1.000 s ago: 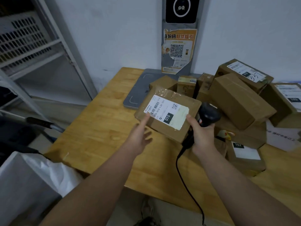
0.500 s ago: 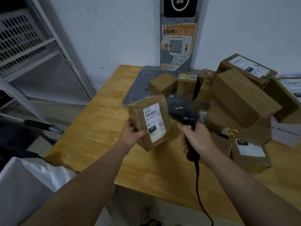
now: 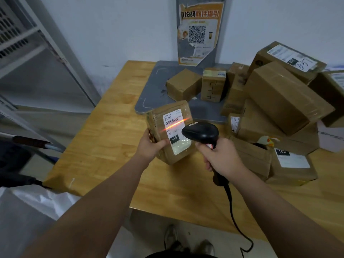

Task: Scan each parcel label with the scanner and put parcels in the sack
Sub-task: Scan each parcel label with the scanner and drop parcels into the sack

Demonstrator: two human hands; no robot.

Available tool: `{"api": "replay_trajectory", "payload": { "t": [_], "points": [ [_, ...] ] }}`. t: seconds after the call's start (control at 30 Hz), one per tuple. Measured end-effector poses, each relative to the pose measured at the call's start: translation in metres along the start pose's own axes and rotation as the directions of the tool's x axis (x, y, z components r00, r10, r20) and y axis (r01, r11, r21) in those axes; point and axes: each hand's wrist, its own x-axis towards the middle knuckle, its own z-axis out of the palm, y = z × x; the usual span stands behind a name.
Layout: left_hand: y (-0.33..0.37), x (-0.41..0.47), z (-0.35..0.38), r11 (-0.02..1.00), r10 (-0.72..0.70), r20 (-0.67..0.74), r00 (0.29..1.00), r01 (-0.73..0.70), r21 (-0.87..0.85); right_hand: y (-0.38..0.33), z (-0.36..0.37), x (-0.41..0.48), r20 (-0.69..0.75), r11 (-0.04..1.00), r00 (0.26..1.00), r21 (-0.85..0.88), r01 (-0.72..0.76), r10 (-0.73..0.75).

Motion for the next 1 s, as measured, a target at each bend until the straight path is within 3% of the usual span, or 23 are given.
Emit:
{"api": "replay_trajectory", "payload": {
  "t": [1.0],
  "points": [
    [-0.0016, 0.0073, 0.0051, 0.999, -0.045, -0.001, 0.999, 0.045, 0.003, -0.0065, -0.0027, -0.0006, -0.036, 0.999, 0.999, 0.044, 0.015, -0.013]
  ]
}}
